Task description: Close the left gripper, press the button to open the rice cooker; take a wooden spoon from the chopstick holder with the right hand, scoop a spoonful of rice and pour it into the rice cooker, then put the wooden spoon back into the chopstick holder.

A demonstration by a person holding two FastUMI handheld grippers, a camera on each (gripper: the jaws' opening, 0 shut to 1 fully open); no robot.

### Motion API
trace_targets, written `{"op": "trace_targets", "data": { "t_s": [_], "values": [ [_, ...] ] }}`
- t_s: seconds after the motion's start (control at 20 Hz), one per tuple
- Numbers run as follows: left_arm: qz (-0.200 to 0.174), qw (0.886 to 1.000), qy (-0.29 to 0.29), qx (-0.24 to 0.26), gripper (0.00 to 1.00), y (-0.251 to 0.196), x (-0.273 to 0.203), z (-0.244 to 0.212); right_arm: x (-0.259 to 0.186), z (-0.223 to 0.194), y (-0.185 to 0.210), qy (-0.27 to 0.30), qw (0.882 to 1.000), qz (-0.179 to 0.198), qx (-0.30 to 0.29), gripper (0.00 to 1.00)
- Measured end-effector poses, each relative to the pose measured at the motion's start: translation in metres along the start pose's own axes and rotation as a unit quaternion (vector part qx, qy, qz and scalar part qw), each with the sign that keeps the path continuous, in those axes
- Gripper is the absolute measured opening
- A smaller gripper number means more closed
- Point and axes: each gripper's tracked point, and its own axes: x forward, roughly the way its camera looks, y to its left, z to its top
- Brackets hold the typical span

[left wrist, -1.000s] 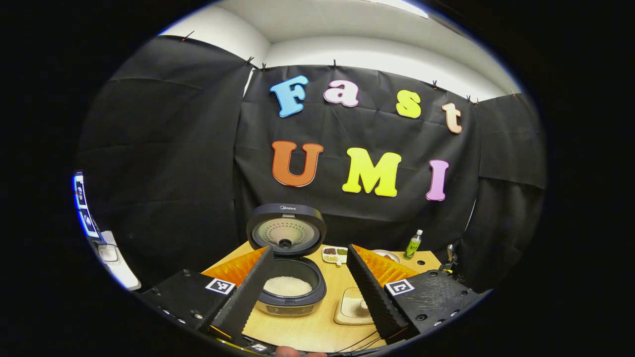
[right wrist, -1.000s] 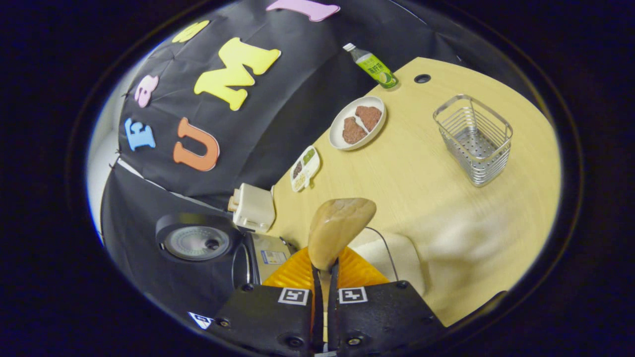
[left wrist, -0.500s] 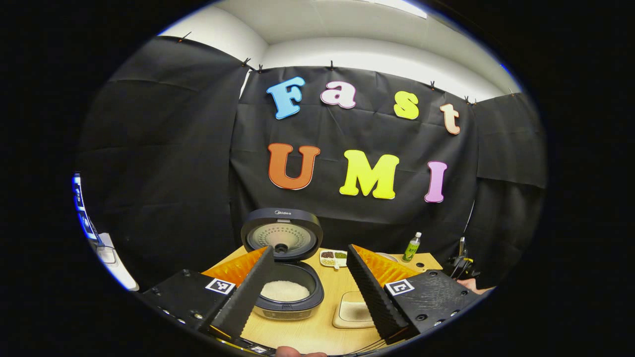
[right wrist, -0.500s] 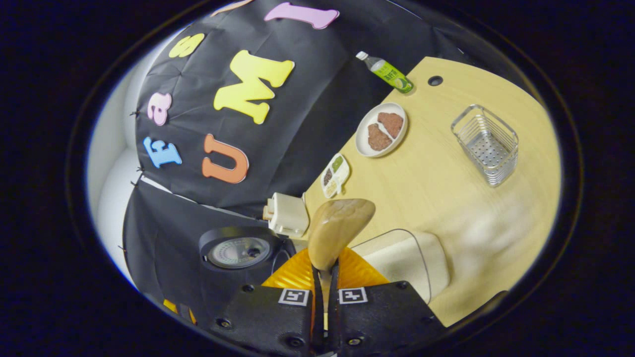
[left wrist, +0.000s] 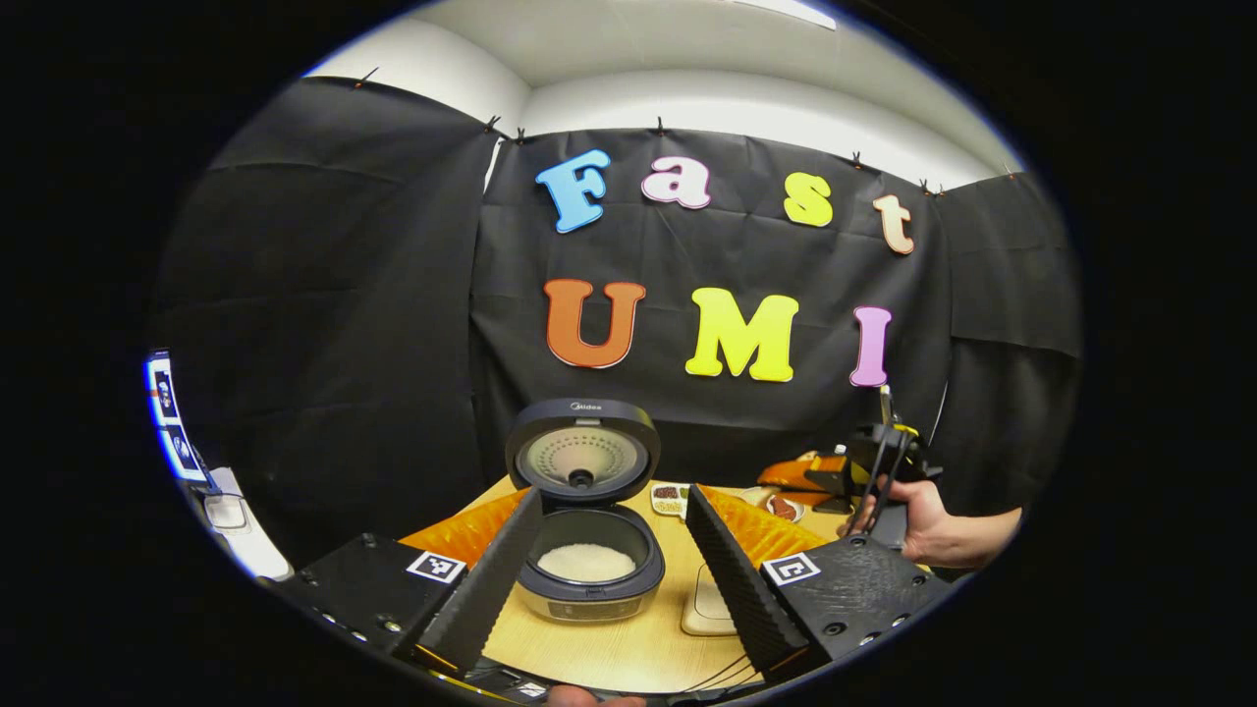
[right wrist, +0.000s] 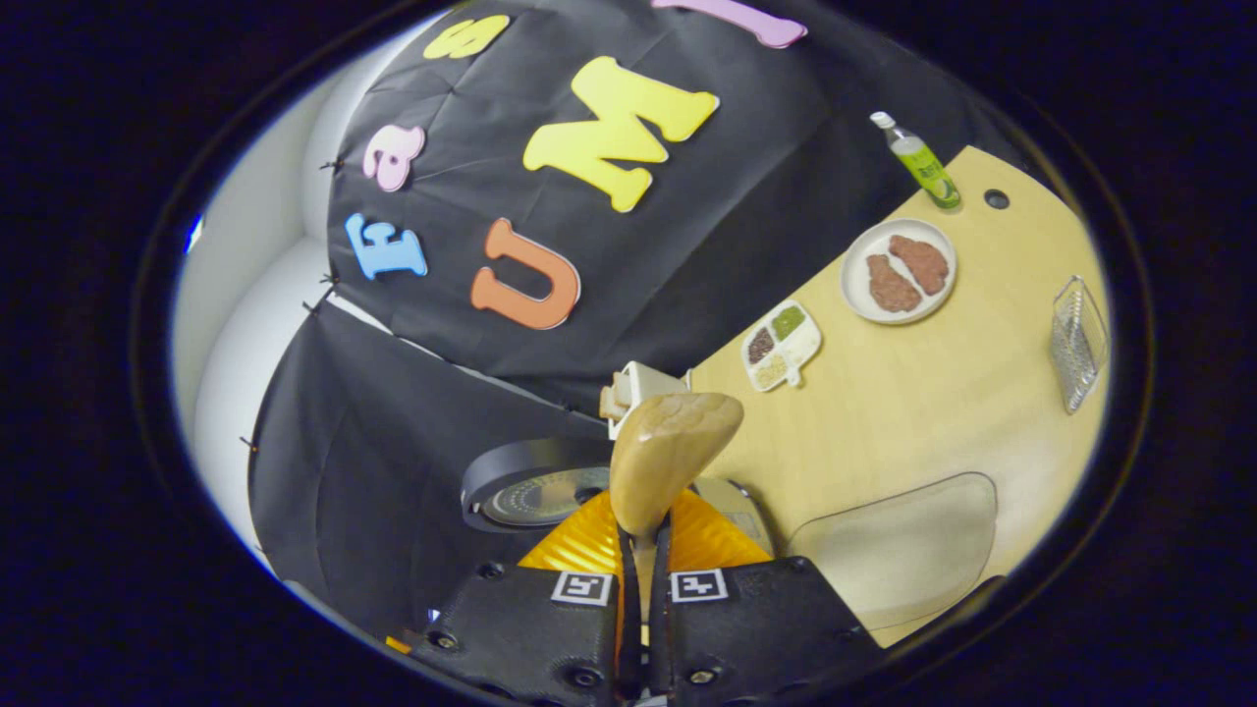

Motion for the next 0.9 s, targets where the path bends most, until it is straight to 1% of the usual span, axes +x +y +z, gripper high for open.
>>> {"op": "trace_targets", "data": {
  "t_s": [0.15, 0.35, 0.65, 0.9],
  "values": [
    [0.014, 1.000, 0.004, -0.005, 0.95, 0.009, -0.012, -0.004, 0.030, -0.015, 0.020, 0.017, 0.999, -0.004, -0.029, 0.08],
    [0.040, 0.999, 0.011, -0.013, 0.95, 0.021, -0.028, -0.011, 0.070, -0.036, 0.029, 0.025, 0.996, -0.023, -0.088, 0.08],
    [0.078, 0.997, 0.016, -0.017, 0.95, 0.037, -0.046, -0.018, 0.096, -0.050, 0.034, 0.023, 0.984, -0.047, -0.171, 0.08],
    [0.095, 0.995, 0.015, -0.024, 0.95, 0.043, -0.051, -0.023, 0.107, -0.060, 0.040, 0.022, 0.971, -0.053, -0.231, 0.08]
  ]
}}
